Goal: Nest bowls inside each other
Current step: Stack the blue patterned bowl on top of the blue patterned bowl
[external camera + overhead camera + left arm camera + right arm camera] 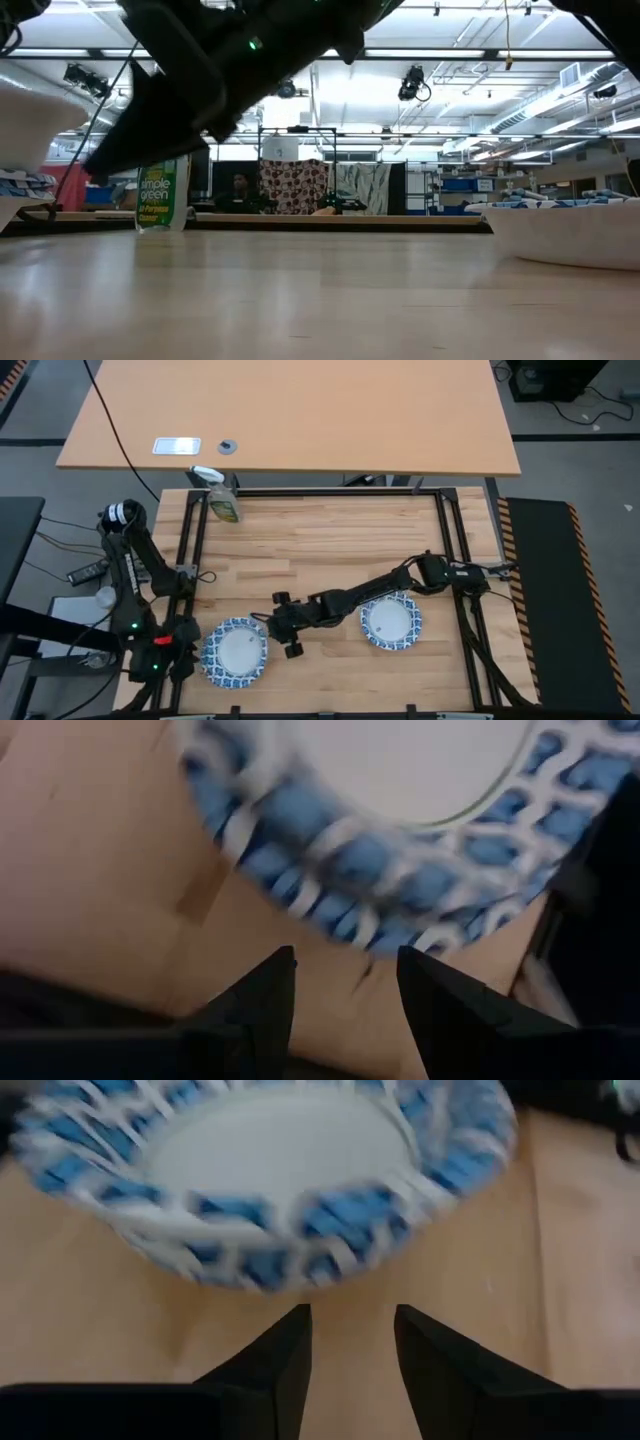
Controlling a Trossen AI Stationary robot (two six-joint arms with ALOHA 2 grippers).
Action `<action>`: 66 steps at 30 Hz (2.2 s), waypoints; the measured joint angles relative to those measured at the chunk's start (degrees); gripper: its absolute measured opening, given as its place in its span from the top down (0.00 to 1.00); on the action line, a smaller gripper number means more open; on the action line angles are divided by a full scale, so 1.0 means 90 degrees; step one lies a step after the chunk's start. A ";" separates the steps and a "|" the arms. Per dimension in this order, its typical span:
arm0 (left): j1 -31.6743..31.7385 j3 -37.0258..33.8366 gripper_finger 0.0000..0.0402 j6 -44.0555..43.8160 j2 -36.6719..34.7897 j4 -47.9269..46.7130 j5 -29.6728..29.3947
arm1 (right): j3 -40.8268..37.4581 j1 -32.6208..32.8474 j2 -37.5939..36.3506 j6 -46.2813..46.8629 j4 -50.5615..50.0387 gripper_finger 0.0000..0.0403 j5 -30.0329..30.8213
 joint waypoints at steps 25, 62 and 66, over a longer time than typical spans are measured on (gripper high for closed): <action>0.0937 0.1118 0.55 0.1254 0.0064 -0.2282 -0.0584 | -0.2295 -0.0109 -0.2603 0.0576 -0.2146 0.62 0.0632; 0.2868 0.1202 0.55 0.5132 0.1950 -0.0106 0.0549 | -0.4891 -0.0209 -0.5491 0.3347 -0.6035 0.26 0.0516; 0.2868 0.1040 0.55 0.5357 0.2060 0.0471 0.0645 | -0.4891 -0.0209 -0.5491 0.3347 -0.6019 0.26 0.0443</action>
